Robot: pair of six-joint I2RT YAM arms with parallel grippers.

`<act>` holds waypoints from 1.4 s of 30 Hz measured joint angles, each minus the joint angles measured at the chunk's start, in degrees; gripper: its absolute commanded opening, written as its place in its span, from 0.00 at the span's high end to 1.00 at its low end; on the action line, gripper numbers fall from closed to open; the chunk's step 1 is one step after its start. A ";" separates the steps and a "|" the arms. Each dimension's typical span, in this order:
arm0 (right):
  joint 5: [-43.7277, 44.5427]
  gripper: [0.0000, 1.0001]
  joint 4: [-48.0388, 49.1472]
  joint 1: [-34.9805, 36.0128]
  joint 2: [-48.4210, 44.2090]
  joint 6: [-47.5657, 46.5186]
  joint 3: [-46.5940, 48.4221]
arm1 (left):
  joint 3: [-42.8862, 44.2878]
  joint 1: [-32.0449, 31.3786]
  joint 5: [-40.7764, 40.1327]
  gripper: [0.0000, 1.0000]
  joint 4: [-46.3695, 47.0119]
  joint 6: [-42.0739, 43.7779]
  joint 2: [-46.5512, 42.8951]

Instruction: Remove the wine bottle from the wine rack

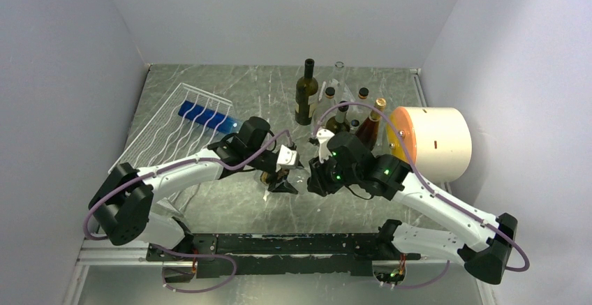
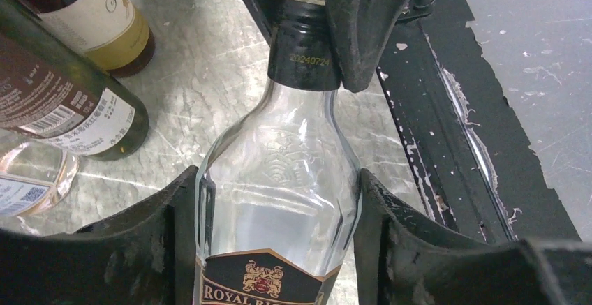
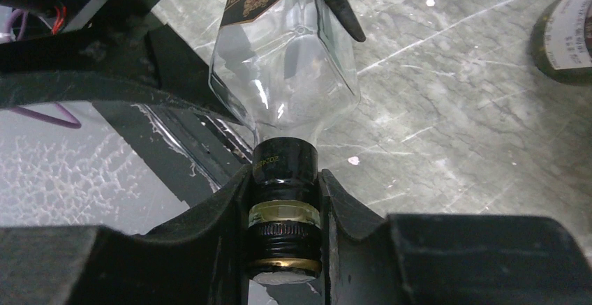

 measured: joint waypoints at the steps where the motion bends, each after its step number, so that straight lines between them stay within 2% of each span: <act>1: 0.22 1.00 0.04 -0.07 -0.42 -0.11 0.00 | 0.04 0.00 -0.02 0.63 0.15 0.17 -0.02; 3: 0.72 1.00 0.26 -0.04 -1.31 -0.04 0.00 | 0.31 -0.13 -0.48 0.73 0.33 -0.20 -0.22; 6: 2.71 0.71 1.42 -0.02 -1.95 1.40 0.00 | 0.63 -0.20 -1.90 0.88 0.76 -1.11 -0.59; 8: 4.70 0.60 2.67 0.00 -2.01 3.21 -0.02 | 0.63 -0.20 -3.26 0.93 1.25 -1.60 -1.14; 14: 12.35 0.53 10.71 -0.04 -4.72 10.27 -0.87 | -0.79 -0.15 -9.68 0.93 6.86 -7.67 -3.13; 21: 19.02 0.38 15.37 -0.04 -8.41 14.97 -1.22 | -1.31 -0.15 -14.27 0.93 12.44 -17.55 -3.26; 29: 21.59 0.37 17.18 -0.04 -4.48 15.26 -1.01 | -1.31 -0.15 -16.24 0.93 14.12 -22.56 -3.26; 35: 22.16 0.43 19.17 0.26 0.20 12.68 0.79 | -1.31 -0.04 -17.40 0.93 14.12 -23.04 -3.26; 39: 22.47 0.51 19.87 0.33 2.84 10.62 2.51 | -1.31 -0.04 -17.73 0.93 14.14 -23.15 -3.28; 42: 22.71 0.67 20.76 0.35 4.57 8.96 3.74 | -1.31 -0.04 -18.01 0.92 14.14 -23.26 -3.37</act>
